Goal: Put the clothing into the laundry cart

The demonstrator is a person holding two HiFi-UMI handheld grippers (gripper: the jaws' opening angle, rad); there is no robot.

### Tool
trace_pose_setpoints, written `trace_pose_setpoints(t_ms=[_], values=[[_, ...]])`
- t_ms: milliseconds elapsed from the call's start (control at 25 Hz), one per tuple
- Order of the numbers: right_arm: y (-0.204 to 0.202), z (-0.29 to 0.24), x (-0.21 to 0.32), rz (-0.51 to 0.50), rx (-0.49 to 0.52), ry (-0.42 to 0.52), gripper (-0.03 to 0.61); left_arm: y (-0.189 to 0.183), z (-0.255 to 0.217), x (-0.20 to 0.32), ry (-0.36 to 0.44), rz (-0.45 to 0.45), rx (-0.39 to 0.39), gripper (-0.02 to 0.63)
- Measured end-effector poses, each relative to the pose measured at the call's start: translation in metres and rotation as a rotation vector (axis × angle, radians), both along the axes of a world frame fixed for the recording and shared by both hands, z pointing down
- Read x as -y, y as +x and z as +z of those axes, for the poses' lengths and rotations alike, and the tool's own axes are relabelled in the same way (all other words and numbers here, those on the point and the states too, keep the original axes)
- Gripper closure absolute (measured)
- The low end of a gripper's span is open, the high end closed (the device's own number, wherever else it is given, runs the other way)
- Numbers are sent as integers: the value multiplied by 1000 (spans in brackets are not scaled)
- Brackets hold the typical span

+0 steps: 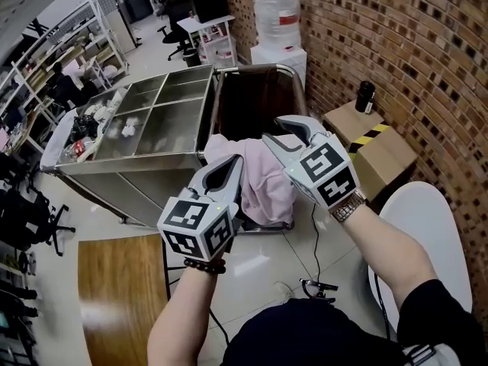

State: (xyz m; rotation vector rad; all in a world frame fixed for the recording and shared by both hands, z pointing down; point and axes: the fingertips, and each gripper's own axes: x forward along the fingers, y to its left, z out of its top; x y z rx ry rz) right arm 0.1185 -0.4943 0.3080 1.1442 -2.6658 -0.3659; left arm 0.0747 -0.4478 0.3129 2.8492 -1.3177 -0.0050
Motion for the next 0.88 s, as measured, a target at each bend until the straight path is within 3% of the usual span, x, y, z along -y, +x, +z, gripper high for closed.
trace_pose_setpoints(t_ms=[440,880], values=[[-2,-11,-103,26,69,67,488,-2,-6,-78,-8,14,-7,611],[14,11,-181,50,114,49,566,11,1,-151,-4,31,-16,611]])
